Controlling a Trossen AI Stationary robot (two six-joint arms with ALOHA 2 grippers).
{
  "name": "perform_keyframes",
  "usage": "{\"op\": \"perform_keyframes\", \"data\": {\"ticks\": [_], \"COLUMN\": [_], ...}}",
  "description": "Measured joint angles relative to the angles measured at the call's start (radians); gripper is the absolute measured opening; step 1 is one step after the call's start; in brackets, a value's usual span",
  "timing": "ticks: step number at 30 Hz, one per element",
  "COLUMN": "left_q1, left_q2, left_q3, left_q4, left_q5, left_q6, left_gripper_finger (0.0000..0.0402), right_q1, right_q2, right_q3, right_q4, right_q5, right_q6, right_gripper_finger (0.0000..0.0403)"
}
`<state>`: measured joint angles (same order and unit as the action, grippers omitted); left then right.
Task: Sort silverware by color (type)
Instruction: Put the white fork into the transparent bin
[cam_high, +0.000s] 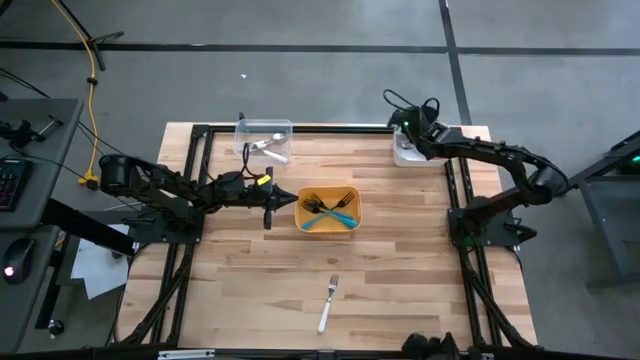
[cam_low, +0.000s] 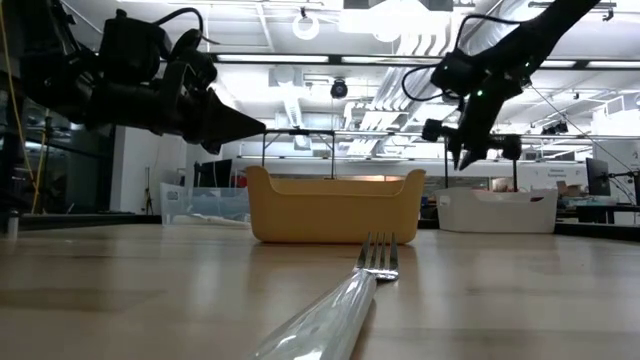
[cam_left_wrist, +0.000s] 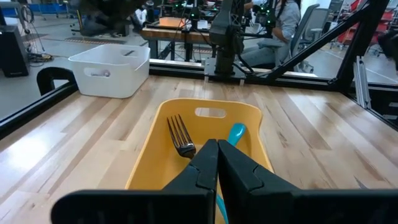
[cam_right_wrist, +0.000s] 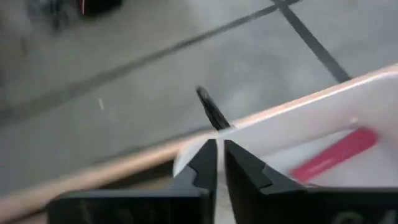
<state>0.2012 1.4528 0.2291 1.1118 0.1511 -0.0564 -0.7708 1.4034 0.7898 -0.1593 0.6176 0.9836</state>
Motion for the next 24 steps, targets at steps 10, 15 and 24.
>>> {"op": "perform_keyframes", "data": {"ticks": [10, 15, 24], "left_q1": [0.000, -0.006, -0.194], "left_q2": [0.000, -0.002, -0.033], "left_q3": [0.000, 0.025, 0.326], "left_q4": [-0.059, -0.091, -0.736], "left_q5": [0.076, 0.075, -0.142], "left_q6": [0.019, -0.003, -0.060], "left_gripper_finger": [0.0003, 0.0003, 0.0003], "right_q1": [0.126, 0.315, 0.663], "right_q2": [-0.271, -0.440, -0.507], "right_q3": [-0.074, -0.298, -0.610], "right_q4": [-0.196, 0.085, 0.666], "right_q5": [-0.175, -0.165, -0.060], "right_q6": [-0.551, -0.606, -0.626], "right_gripper_finger": [0.0001, 0.0001, 0.0000]}}
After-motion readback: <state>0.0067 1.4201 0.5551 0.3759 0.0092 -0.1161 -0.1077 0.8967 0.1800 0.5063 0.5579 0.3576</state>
